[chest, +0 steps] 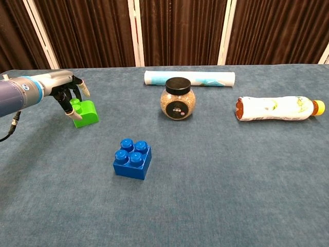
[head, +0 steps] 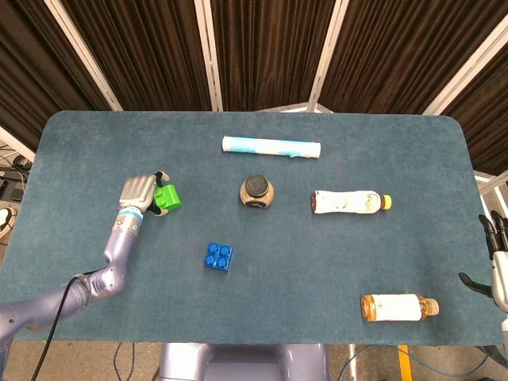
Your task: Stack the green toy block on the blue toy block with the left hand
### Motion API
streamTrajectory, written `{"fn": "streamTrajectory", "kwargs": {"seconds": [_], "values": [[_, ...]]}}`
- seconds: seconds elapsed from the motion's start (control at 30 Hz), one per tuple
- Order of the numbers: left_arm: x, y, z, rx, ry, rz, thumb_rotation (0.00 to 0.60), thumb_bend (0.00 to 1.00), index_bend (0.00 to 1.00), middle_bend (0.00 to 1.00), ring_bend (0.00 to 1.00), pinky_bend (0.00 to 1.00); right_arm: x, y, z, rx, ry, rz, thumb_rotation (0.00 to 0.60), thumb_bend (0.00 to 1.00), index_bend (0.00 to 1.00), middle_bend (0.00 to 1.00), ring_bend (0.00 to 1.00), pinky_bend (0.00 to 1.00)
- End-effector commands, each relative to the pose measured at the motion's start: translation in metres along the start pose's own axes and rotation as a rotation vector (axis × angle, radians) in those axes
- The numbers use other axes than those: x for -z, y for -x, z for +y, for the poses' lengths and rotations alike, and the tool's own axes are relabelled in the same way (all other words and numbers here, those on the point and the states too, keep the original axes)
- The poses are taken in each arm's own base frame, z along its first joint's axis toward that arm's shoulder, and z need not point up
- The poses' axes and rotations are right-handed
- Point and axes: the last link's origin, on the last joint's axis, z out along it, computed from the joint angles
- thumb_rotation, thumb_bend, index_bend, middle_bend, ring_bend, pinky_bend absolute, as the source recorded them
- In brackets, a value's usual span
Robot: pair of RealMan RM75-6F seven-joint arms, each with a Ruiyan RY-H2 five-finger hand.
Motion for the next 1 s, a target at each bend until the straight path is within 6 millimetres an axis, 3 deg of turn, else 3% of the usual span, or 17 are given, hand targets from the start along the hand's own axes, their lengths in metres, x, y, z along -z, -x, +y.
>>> {"fn": "streamTrajectory", "kwargs": {"seconds": [0.03, 0.2, 0.43, 0.73, 1.0], "values": [[-0.002, 0.0, 0.003, -0.001, -0.002, 0.006, 0.6, 0.07, 0.41, 0.46, 0.44, 0.41, -0.001, 0.0, 0.001, 0.001, 0.003, 0.001, 0.6, 0.0, 0.0, 0.0, 0.0, 0.0], [0.001, -0.001, 0.007, -0.006, 0.02, 0.016, 0.6, 0.07, 0.42, 0.47, 0.45, 0.42, 0.0, 0.001, 0.001, 0.002, 0.003, -0.004, 0.6, 0.0, 0.0, 0.0, 0.0, 0.0], [0.023, -0.014, 0.019, 0.001, 0.132, 0.046, 0.6, 0.07, 0.42, 0.47, 0.45, 0.42, 0.0, 0.003, -0.001, 0.005, 0.0, -0.013, 0.6, 0.0, 0.0, 0.0, 0.0, 0.0], [0.092, -0.033, 0.052, 0.018, 0.472, 0.026, 0.6, 0.07, 0.42, 0.47, 0.45, 0.42, 0.0, 0.002, -0.003, 0.005, -0.007, -0.01, 0.6, 0.0, 0.0, 0.0, 0.0, 0.0], [0.128, -0.025, 0.08, -0.074, 0.694, -0.008, 0.6, 0.08, 0.46, 0.48, 0.46, 0.42, 0.002, 0.002, -0.003, 0.002, -0.009, -0.011, 0.6, 0.0, 0.0, 0.0, 0.0, 0.0]]}}
